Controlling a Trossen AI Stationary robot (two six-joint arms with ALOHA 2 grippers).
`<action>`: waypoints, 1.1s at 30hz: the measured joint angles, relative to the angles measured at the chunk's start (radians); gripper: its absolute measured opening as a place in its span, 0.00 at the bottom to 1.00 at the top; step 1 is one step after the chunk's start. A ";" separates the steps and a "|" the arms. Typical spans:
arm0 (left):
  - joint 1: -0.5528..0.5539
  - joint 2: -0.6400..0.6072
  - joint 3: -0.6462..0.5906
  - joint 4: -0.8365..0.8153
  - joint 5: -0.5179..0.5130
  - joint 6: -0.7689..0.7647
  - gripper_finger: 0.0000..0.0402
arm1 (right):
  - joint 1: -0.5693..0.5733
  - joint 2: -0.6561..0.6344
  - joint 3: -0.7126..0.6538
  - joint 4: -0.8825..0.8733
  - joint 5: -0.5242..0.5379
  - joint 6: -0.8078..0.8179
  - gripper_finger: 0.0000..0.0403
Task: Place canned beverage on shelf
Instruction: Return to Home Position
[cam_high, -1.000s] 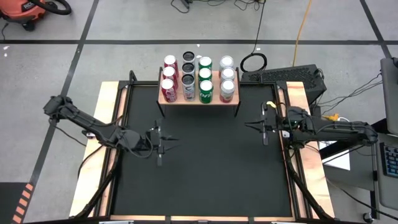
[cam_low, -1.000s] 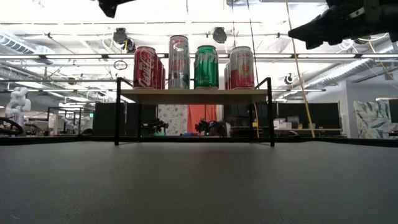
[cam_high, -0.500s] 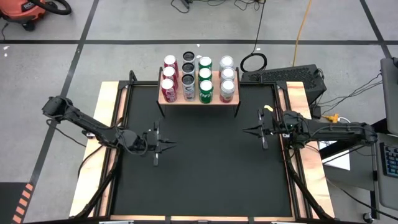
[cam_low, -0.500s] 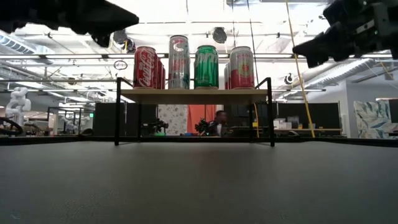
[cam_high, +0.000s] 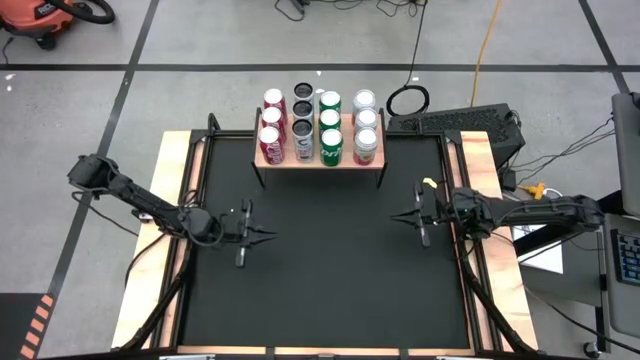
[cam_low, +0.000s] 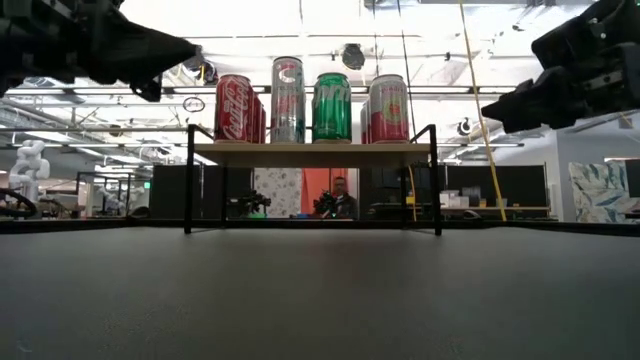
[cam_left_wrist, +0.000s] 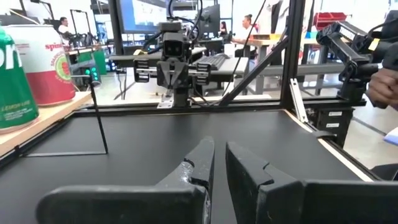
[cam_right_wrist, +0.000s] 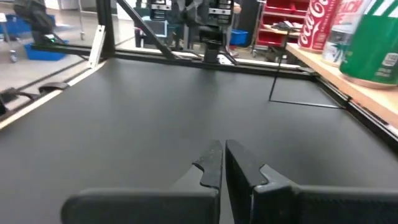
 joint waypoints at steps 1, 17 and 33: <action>0.000 0.000 -0.009 0.009 0.000 0.000 0.10 | 0.005 -0.002 -0.004 0.000 0.013 -0.006 0.00; 0.034 0.000 -0.047 0.054 -0.008 0.052 0.10 | 0.019 -0.013 -0.061 0.060 0.042 -0.036 0.00; 0.131 -0.025 -0.144 0.147 0.141 -0.006 0.10 | 0.019 -0.120 -0.064 0.038 -0.028 -0.043 0.00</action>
